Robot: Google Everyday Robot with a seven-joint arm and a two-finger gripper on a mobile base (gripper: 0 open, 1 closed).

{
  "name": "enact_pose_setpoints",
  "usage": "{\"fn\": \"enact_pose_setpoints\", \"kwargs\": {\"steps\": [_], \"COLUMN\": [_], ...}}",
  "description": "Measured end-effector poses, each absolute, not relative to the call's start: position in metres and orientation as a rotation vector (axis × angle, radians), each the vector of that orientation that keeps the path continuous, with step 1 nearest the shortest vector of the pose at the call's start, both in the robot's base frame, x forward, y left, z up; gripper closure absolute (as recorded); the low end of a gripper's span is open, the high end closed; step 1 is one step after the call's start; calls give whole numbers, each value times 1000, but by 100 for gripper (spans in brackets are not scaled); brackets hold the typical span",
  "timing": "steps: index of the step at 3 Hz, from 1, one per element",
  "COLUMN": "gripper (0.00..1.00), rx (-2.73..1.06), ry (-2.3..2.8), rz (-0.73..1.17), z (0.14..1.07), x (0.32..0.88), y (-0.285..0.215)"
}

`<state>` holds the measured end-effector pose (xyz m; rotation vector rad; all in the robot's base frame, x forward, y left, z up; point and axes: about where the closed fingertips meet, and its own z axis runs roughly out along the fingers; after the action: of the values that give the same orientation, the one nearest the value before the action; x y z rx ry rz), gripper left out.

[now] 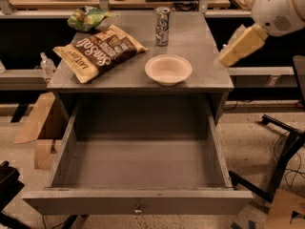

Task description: Place redbull can into top drawer

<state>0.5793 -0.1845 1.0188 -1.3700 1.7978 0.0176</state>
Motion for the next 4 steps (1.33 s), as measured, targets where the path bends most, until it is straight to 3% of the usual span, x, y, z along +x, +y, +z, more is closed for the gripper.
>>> {"fn": "enact_pose_setpoints", "kwargs": {"steps": [2,4], "gripper": [0,0], "rx": [-1085,-1047], "ry": [1634,1637], "rz": [96,104], "z": [1034,1028], "x": [663,675], "y": [-160,-157]}}
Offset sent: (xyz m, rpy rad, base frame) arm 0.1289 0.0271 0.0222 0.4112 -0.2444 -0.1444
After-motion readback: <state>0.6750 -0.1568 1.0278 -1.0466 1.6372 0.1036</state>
